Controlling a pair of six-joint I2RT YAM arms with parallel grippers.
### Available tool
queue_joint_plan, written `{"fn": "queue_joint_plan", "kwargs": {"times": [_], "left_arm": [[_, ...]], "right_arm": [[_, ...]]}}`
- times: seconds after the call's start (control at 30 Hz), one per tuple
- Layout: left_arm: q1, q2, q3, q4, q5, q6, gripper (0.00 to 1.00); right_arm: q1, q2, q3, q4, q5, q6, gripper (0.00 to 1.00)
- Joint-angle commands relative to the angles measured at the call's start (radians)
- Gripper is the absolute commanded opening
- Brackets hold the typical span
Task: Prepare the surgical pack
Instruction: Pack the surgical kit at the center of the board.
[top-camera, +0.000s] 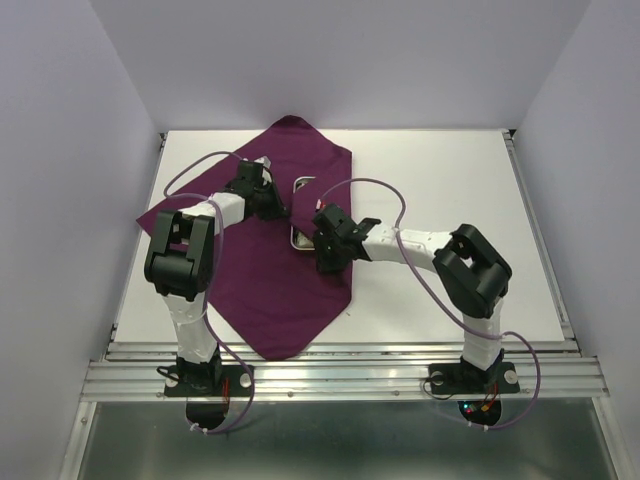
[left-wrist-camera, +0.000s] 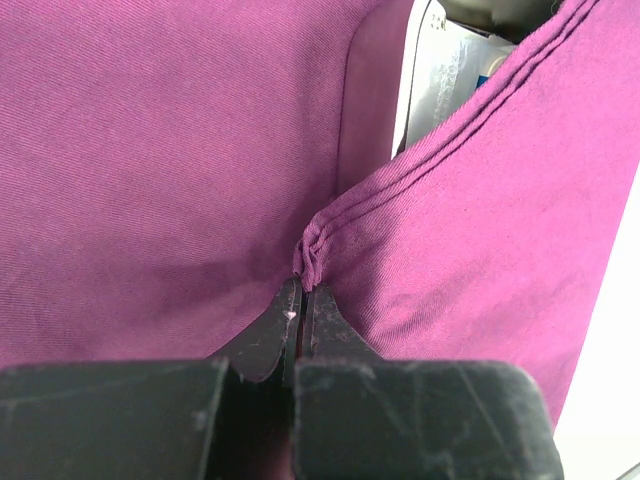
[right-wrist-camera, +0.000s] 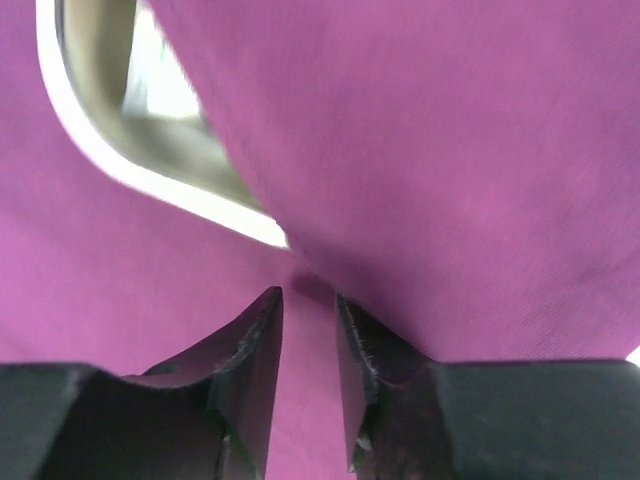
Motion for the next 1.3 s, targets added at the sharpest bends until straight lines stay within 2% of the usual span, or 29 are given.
{"fn": "queue_joint_plan", "kwargs": {"times": [0.0,0.17,0.3,0.47,0.63,0.83,1.03,1.17,1.27], "left_arm": [[0.002,-0.003,0.008,-0.035,-0.041,0.007,0.0],[0.002,-0.012,0.009,-0.035,-0.052,0.002,0.0],[0.002,-0.028,0.003,-0.032,-0.073,-0.001,0.0],[0.005,-0.043,0.008,-0.044,-0.114,-0.001,0.0],[0.005,-0.066,-0.004,-0.049,-0.163,-0.004,0.0],[0.005,-0.055,0.005,-0.067,-0.157,0.002,0.0],[0.005,-0.041,0.006,-0.058,-0.134,-0.001,0.0],[0.005,-0.025,0.029,-0.066,-0.102,-0.012,0.0],[0.004,-0.02,0.041,-0.077,-0.11,-0.01,0.0]], "right_arm": [[-0.011,-0.12,-0.041,0.047,-0.125,-0.023,0.36],[-0.002,-0.203,-0.074,0.006,-0.135,-0.031,0.39],[-0.002,-0.29,-0.094,-0.017,0.032,-0.034,0.39],[-0.109,-0.364,-0.117,-0.018,0.072,-0.017,0.39],[-0.169,-0.344,-0.12,-0.027,0.051,-0.011,0.38],[-0.169,-0.272,-0.086,-0.019,-0.015,0.009,0.37],[-0.169,-0.234,-0.091,0.044,-0.119,0.018,0.29],[-0.169,-0.186,-0.123,0.07,-0.149,0.032,0.17],[-0.151,-0.186,-0.155,0.088,-0.165,0.04,0.16]]}}
